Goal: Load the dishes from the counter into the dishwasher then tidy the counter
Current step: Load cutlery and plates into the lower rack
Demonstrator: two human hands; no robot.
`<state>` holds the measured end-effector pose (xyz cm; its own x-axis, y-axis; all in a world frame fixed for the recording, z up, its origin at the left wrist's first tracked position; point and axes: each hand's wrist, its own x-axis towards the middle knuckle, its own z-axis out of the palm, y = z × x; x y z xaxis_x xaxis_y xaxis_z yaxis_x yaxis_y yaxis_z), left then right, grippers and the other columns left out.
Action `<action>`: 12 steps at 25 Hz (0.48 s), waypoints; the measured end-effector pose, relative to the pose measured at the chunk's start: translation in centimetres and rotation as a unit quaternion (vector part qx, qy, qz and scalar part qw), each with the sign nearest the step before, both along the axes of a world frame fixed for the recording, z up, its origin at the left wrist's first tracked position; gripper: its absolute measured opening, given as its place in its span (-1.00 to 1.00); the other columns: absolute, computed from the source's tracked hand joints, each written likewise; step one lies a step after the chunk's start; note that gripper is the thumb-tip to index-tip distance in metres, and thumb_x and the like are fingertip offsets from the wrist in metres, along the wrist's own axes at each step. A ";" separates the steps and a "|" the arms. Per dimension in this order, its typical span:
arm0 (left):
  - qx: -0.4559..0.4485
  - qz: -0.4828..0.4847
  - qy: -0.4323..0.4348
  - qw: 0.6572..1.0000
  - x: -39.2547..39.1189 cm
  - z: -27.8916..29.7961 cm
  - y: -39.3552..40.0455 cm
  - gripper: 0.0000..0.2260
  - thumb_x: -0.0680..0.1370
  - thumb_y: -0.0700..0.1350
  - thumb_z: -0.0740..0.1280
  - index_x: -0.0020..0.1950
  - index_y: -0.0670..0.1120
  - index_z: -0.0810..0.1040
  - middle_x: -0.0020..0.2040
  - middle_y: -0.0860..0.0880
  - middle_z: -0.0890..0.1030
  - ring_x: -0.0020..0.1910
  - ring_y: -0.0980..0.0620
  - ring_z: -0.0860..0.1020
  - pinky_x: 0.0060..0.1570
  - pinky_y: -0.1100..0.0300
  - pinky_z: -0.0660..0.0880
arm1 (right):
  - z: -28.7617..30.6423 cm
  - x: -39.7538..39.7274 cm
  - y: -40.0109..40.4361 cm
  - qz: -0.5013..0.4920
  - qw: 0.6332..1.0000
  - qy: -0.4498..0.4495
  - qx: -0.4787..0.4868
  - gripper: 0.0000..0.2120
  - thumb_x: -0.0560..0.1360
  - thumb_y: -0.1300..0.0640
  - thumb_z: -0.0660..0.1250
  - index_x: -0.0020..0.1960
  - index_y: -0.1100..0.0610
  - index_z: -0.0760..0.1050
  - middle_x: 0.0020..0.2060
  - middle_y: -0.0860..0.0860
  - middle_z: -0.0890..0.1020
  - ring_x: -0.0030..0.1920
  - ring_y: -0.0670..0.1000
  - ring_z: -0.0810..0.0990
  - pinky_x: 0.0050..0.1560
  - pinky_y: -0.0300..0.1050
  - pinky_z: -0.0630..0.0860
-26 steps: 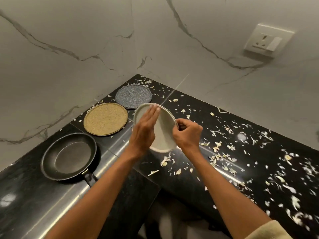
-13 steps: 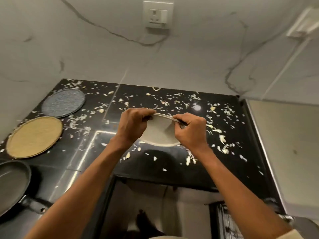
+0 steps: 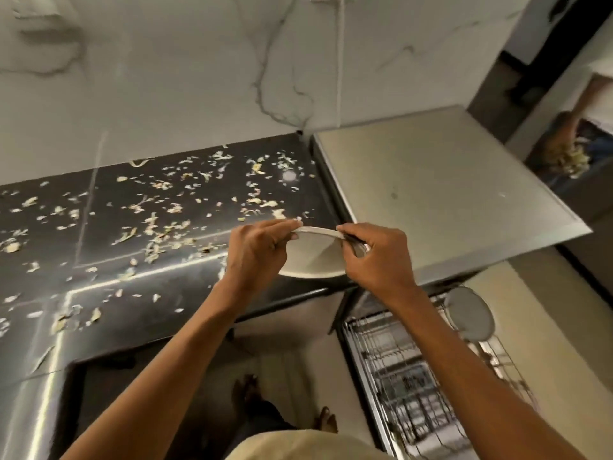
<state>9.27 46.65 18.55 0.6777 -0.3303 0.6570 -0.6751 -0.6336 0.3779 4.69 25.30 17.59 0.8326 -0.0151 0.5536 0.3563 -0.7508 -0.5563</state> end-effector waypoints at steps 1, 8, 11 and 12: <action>0.001 -0.011 -0.011 1.000 -0.5 -0.4 -1.6 -0.78 0.39 -0.39 0.52 -0.07 -0.12 0.75 -0.13 -0.01 0.73 -0.22 0.05 0.70 -0.31 0.13 0.64 | -0.5 -1.0 -1.3 -0.010 1.000 0.003 -0.006 -0.72 0.37 0.32 0.50 0.06 0.17 0.71 -0.07 0.02 0.75 -0.14 0.00 0.72 -0.05 -0.07 0.66; 0.014 -0.164 -0.058 0.985 -3.2 -1.9 -10.8 -0.80 0.47 -0.34 0.35 -0.02 -0.18 0.73 -0.09 -0.05 0.73 -0.17 0.00 0.71 -0.24 0.13 0.65 | -2.7 -8.0 -9.0 -0.125 0.991 -0.028 -0.038 -0.71 0.32 0.43 0.45 0.02 0.25 0.71 -0.10 0.10 0.75 -0.15 0.08 0.74 -0.12 0.03 0.69; -0.005 -0.218 -0.051 0.975 -3.6 -3.2 -13.6 -0.76 0.48 -0.40 0.34 0.01 -0.18 0.73 -0.04 -0.05 0.73 -0.09 0.02 0.70 -0.07 0.21 0.61 | -3.4 -10.6 -11.2 -0.164 0.984 -0.045 -0.056 -0.70 0.32 0.48 0.49 0.02 0.27 0.71 -0.12 0.10 0.75 -0.17 0.06 0.73 -0.15 0.00 0.69; -0.012 -0.242 -0.041 0.969 -3.8 -3.6 -14.5 -0.76 0.50 -0.40 0.33 0.03 -0.19 0.72 -0.03 -0.05 0.73 -0.07 0.03 0.70 -0.04 0.22 0.62 | -3.7 -11.5 -11.8 -0.179 0.981 -0.046 -0.061 -0.70 0.33 0.48 0.49 0.02 0.27 0.71 -0.12 0.09 0.74 -0.17 0.05 0.73 -0.15 -0.01 0.68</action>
